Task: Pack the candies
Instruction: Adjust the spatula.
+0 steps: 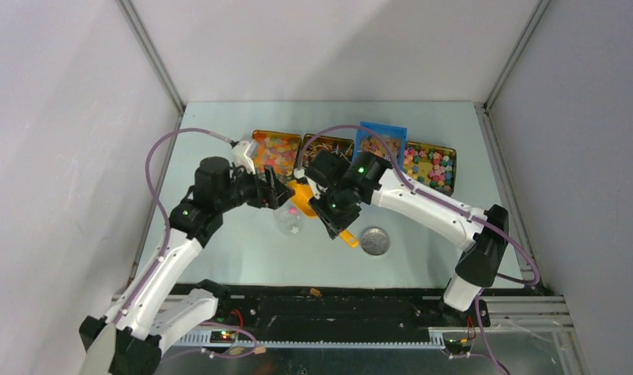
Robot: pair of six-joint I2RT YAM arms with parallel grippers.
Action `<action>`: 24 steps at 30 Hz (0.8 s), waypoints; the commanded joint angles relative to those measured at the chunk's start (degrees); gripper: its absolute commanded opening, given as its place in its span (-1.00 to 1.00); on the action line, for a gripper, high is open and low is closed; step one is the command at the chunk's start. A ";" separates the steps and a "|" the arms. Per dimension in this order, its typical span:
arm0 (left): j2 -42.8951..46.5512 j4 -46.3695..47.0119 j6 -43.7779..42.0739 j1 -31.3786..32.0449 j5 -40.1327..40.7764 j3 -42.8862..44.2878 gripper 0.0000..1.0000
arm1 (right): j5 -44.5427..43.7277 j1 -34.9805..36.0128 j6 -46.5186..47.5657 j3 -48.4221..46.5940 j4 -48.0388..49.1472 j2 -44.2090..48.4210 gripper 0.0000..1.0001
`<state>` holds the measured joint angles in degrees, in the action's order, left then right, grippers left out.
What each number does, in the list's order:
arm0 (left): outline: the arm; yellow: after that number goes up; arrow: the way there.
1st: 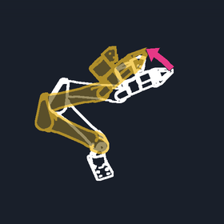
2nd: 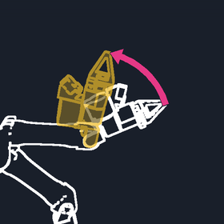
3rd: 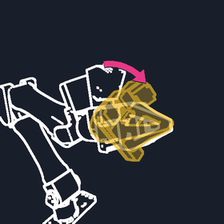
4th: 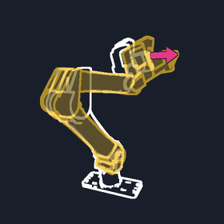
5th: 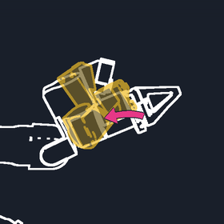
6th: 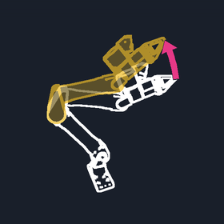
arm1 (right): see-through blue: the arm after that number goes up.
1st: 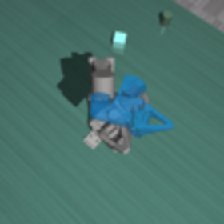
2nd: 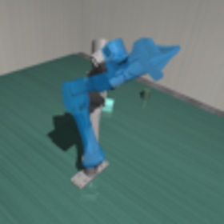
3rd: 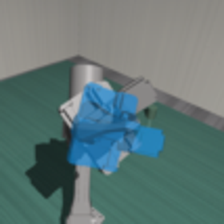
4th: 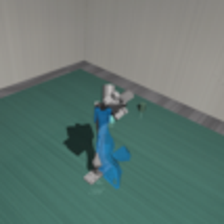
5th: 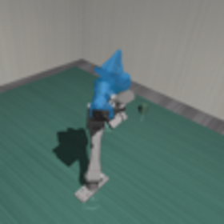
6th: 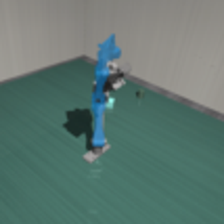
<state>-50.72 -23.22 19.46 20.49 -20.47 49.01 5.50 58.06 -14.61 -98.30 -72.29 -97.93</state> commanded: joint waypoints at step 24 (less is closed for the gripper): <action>-2.66 -1.70 1.13 0.16 6.83 -3.95 0.61 | 3.11 -3.92 0.12 -6.04 2.63 6.70 -1.00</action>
<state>-56.18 -22.33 21.96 20.49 -16.51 43.09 9.96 55.44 -14.66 -99.63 -70.43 -91.50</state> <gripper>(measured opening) 0.780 0.303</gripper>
